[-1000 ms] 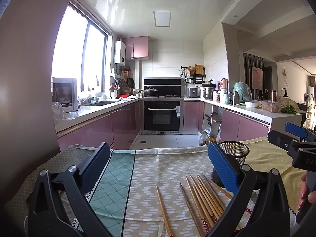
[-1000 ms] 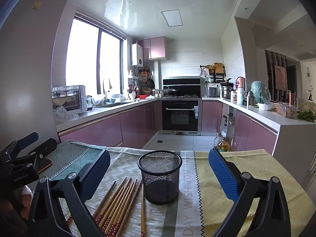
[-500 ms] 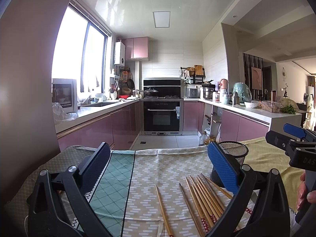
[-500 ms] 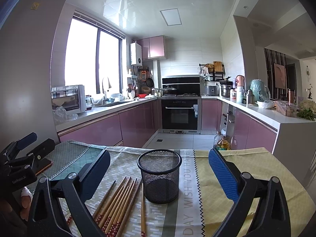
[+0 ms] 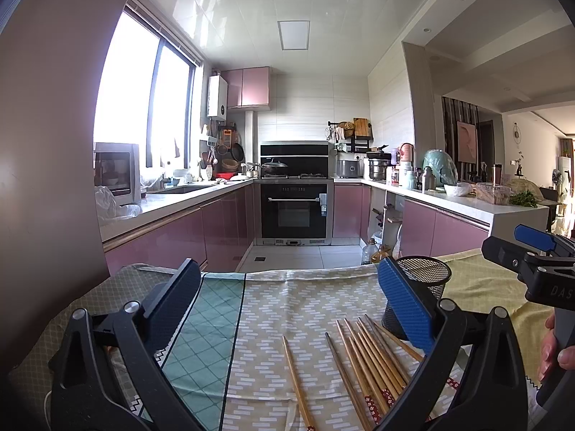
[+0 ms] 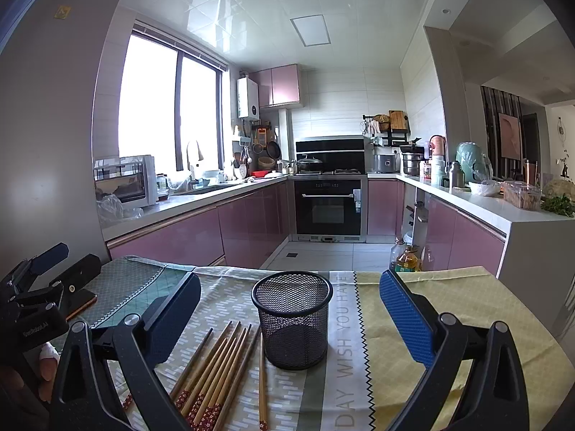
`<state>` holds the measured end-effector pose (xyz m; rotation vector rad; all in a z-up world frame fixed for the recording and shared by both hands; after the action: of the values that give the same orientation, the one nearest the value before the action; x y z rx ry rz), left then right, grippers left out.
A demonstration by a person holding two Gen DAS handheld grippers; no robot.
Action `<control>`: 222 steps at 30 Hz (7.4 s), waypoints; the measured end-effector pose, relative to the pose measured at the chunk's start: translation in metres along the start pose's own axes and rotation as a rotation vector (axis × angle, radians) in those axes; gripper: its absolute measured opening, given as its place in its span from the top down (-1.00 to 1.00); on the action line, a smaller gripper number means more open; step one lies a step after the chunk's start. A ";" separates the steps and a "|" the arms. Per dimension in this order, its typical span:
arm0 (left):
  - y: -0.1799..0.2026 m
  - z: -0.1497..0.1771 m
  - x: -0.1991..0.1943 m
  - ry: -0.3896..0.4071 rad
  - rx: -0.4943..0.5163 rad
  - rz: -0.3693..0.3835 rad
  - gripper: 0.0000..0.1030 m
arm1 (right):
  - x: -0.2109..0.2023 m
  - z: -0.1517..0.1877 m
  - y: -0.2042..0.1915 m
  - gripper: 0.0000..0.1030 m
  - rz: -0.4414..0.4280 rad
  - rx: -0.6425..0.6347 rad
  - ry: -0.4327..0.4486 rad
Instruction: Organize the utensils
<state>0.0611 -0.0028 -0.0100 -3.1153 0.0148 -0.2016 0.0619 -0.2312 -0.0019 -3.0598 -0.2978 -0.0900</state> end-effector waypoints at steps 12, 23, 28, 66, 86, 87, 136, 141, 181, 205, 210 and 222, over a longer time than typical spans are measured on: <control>0.000 0.000 0.000 -0.001 0.001 -0.001 -0.89 | 0.000 0.001 0.000 -0.87 -0.004 0.000 -0.004; 0.000 0.000 0.000 -0.001 -0.001 -0.001 -0.89 | 0.000 0.002 0.000 -0.87 -0.006 0.002 -0.006; 0.000 0.000 -0.001 -0.001 -0.003 -0.002 -0.89 | 0.000 0.002 0.001 -0.87 -0.007 0.004 -0.005; 0.000 0.000 -0.002 -0.005 -0.006 0.000 -0.89 | 0.001 0.002 0.000 -0.87 -0.008 0.007 -0.005; 0.000 0.000 -0.002 -0.006 -0.005 0.000 -0.89 | 0.001 0.002 0.001 -0.87 -0.010 0.010 -0.006; -0.001 0.000 -0.001 -0.007 -0.005 0.000 -0.89 | 0.001 0.003 0.001 -0.87 -0.010 0.010 -0.006; 0.001 0.095 0.030 -0.474 0.085 0.140 -0.69 | 0.038 0.105 -0.010 -0.34 -0.147 -0.035 -0.529; 0.007 0.128 0.043 -0.593 0.092 0.177 -0.34 | 0.049 0.130 -0.018 -0.06 -0.178 -0.056 -0.635; 0.022 0.064 0.054 -0.599 -0.245 0.432 0.85 | 0.036 0.058 -0.006 0.89 -0.354 0.226 -0.464; 0.073 -0.076 0.125 -0.291 -0.330 0.556 0.86 | 0.082 -0.080 0.038 0.89 -0.330 0.198 -0.167; 0.089 -0.077 0.147 -0.299 -0.313 0.538 0.86 | 0.097 -0.079 0.050 0.89 -0.299 0.199 -0.166; 0.128 0.009 0.171 -0.518 -0.206 0.554 0.85 | 0.134 0.005 0.039 0.89 -0.303 0.174 -0.455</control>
<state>0.2307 -0.1325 0.0004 -3.0902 0.9153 0.6442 0.2010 -0.2438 -0.0001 -2.8020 -0.7474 0.5890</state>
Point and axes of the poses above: each gripper's, at about its wrist camera, not at the fingertips, and x roughly the way its jaws point, y to its right, z to its underside, the point moved 7 cm from there along x, roughly the way its jaws point, and after that the axes turned 15 degrees about y, right-handed, at the moved point
